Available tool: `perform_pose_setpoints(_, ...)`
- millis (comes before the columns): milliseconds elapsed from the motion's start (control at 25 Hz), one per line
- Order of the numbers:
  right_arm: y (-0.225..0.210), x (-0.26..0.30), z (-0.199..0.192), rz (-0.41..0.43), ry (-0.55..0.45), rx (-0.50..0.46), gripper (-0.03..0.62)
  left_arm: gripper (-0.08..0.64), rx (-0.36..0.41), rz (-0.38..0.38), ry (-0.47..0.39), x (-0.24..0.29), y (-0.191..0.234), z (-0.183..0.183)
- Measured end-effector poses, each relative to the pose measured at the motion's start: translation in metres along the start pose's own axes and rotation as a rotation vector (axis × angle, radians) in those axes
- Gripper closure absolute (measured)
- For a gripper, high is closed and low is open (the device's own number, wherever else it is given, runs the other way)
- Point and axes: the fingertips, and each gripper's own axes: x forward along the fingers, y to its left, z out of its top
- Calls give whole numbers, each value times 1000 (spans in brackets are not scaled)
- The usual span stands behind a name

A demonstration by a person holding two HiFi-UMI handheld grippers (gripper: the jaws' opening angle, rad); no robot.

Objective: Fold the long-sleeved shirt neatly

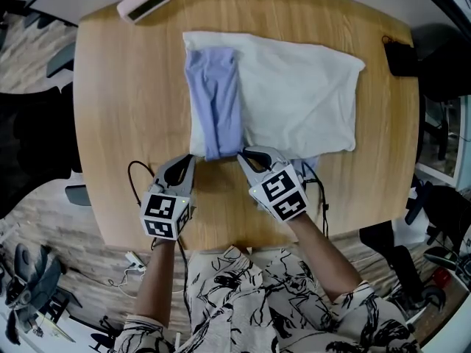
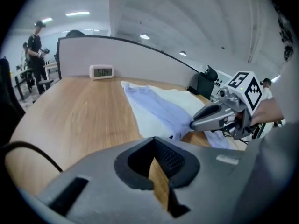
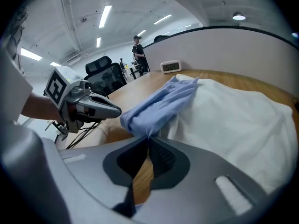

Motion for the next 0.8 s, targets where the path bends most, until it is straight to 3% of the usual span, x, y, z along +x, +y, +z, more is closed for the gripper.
perform_pose_setpoints(120,2,-2,1,16,-2,3,571,544,108,-25,-13,-8,-31,15)
perform_pose_setpoints(200,3,-4,1,18,-2,2,571,486,166,-23,18,-3,-56,14)
perform_pose_setpoints(440,8,-4,8,44,-24,-15,571,448,35,135,40,28,-47,6)
perform_pose_setpoints(520,9,-5,9,49,-29,-19,571,522,15,186,59,32,-40,3)
perform_pose_setpoints(640,8,-7,11,40,-44,-21,571,543,3,179,32,25,-38,8)
perform_pose_setpoints(800,3,-18,23,24,-90,-4,571,545,43,136,-24,-9,-30,25)
